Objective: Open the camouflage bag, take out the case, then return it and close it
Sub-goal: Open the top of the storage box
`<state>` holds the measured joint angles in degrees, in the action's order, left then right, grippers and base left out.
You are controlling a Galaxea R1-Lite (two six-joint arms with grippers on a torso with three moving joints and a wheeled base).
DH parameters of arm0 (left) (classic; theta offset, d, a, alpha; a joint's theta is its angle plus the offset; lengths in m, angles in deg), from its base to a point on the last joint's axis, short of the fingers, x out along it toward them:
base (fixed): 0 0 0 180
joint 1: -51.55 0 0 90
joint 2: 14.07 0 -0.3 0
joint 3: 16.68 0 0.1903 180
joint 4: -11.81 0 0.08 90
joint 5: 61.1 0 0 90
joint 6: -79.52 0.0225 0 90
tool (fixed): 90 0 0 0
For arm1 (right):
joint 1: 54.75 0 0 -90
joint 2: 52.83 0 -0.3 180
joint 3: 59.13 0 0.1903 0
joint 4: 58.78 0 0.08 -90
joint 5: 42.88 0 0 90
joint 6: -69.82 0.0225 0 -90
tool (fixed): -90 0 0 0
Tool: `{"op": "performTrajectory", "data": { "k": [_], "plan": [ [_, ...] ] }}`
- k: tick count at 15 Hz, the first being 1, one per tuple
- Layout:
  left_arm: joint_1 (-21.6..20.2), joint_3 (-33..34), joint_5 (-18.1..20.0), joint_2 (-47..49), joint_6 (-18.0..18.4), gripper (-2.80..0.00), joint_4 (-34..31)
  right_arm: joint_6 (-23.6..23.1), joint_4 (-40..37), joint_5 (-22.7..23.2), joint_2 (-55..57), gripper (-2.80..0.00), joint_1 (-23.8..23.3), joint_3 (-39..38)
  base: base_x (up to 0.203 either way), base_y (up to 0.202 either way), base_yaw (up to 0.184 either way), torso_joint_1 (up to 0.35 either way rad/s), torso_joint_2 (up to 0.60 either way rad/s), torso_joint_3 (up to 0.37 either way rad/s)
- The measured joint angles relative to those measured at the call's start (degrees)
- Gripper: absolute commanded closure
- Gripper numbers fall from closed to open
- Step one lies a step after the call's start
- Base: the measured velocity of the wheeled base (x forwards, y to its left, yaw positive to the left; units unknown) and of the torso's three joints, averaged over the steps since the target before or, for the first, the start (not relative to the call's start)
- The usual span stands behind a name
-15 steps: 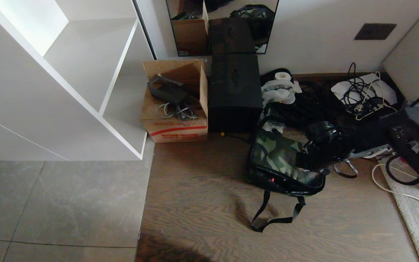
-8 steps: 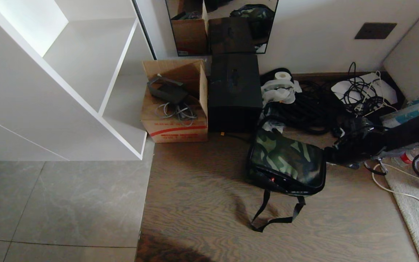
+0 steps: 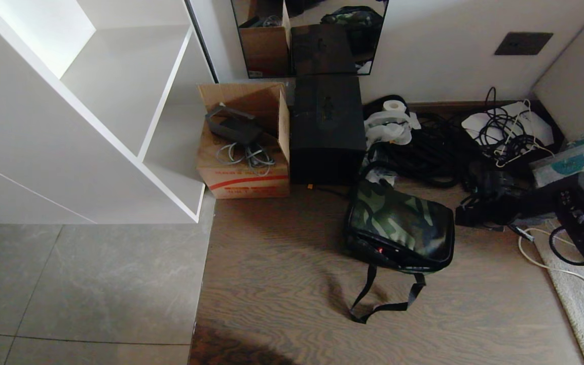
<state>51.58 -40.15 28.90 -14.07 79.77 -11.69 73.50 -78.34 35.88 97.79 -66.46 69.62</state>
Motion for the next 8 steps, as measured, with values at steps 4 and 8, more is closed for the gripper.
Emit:
{"op": "performTrajectory", "data": {
  "k": [4, 8],
  "plan": [
    [-0.02, 0.0, 0.01, 0.0, 0.0, 0.0, -0.02, 0.72, 0.03, -0.05, 4.66, 0.0, 1.04, 5.01, 0.0, 0.0, 0.0, 0.0, 0.0, 0.0],
    [-0.02, 0.02, 0.0, 0.0, 0.04, 0.0, -0.02, 1.57, 3.78, 3.19, 6.77, 0.0, 2.8, 5.74, 0.0, 0.0, 0.0, 0.0, 0.0, 0.0]
  ]
}}
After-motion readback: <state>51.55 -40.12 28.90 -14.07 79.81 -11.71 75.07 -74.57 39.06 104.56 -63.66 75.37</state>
